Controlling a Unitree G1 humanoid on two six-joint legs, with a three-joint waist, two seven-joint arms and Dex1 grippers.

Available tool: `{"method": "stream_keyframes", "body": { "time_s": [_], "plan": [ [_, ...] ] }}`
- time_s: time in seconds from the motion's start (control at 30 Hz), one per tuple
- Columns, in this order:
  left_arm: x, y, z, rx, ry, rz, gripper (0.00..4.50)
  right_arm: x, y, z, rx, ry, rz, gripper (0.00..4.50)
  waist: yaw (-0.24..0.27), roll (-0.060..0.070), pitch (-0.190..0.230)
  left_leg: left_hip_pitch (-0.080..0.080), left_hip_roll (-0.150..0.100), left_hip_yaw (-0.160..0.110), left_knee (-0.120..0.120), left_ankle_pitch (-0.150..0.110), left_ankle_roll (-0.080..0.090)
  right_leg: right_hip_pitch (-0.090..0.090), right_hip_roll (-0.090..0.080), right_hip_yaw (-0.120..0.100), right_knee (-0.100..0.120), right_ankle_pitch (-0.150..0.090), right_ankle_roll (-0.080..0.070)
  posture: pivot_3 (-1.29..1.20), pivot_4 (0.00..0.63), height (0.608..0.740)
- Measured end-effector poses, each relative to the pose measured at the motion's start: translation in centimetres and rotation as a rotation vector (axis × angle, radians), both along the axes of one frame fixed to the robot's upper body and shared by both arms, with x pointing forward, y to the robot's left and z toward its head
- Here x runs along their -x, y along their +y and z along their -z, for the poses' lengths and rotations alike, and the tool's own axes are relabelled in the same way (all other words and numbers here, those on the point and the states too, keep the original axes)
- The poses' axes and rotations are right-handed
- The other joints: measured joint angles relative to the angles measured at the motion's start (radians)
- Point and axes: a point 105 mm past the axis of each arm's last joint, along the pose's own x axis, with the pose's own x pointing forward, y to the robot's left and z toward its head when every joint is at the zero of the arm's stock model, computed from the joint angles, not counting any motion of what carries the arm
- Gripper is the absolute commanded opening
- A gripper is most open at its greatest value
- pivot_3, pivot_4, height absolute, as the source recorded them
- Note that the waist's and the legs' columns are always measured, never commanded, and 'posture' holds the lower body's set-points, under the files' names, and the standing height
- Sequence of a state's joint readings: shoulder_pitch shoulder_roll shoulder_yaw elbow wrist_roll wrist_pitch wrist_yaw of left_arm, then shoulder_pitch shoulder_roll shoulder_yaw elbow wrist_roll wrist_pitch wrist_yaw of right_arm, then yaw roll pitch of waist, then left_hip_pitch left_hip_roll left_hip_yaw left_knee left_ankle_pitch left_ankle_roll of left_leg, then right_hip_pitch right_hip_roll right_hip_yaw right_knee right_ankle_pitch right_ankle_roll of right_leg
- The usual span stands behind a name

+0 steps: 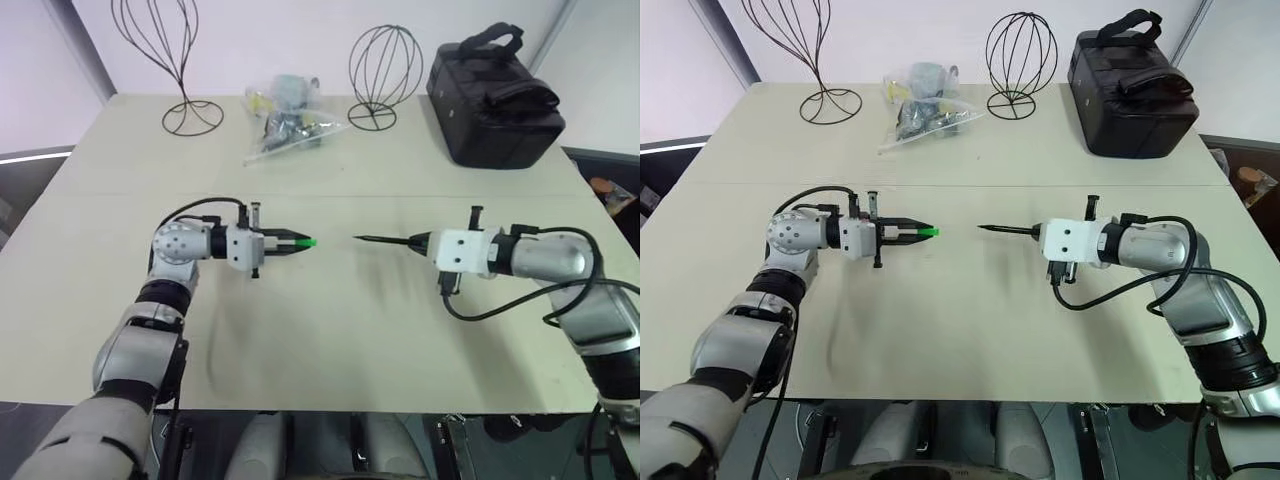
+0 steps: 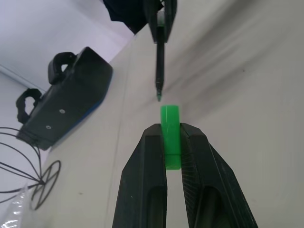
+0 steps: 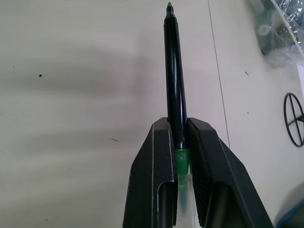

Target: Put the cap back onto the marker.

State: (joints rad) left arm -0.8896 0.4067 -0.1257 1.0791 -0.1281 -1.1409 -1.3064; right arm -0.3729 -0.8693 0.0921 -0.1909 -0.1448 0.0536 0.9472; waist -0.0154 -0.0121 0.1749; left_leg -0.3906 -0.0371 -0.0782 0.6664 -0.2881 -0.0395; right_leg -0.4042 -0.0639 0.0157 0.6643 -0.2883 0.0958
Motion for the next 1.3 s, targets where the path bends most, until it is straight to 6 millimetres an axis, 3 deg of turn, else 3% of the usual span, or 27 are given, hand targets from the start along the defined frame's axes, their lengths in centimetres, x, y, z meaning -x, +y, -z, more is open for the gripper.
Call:
{"method": "stream_keyframes", "body": {
  "time_s": [0.63,1.3],
  "plan": [
    [-0.4,-0.8,0.4,-0.01,-0.031,-0.034,0.0,1.1,3.3,-1.1,-0.01,-0.055,-0.081,0.02,0.002,0.0,0.0,0.0,0.0,0.0,0.0,0.0,0.0,0.0,0.0,0.0,0.0,0.0,0.0,0.0,0.15,0.74],
    [-0.4,-1.2,0.5,-0.001,-0.035,-0.035,0.0,1.3,3.7,-1.3,-0.011,-0.057,-0.086,0.02,0.002,0.0,0.0,0.0,0.0,0.0,0.0,0.0,0.0,0.0,0.0,0.0,0.0,0.0,0.0,0.0,0.15,0.74]
  ]
}}
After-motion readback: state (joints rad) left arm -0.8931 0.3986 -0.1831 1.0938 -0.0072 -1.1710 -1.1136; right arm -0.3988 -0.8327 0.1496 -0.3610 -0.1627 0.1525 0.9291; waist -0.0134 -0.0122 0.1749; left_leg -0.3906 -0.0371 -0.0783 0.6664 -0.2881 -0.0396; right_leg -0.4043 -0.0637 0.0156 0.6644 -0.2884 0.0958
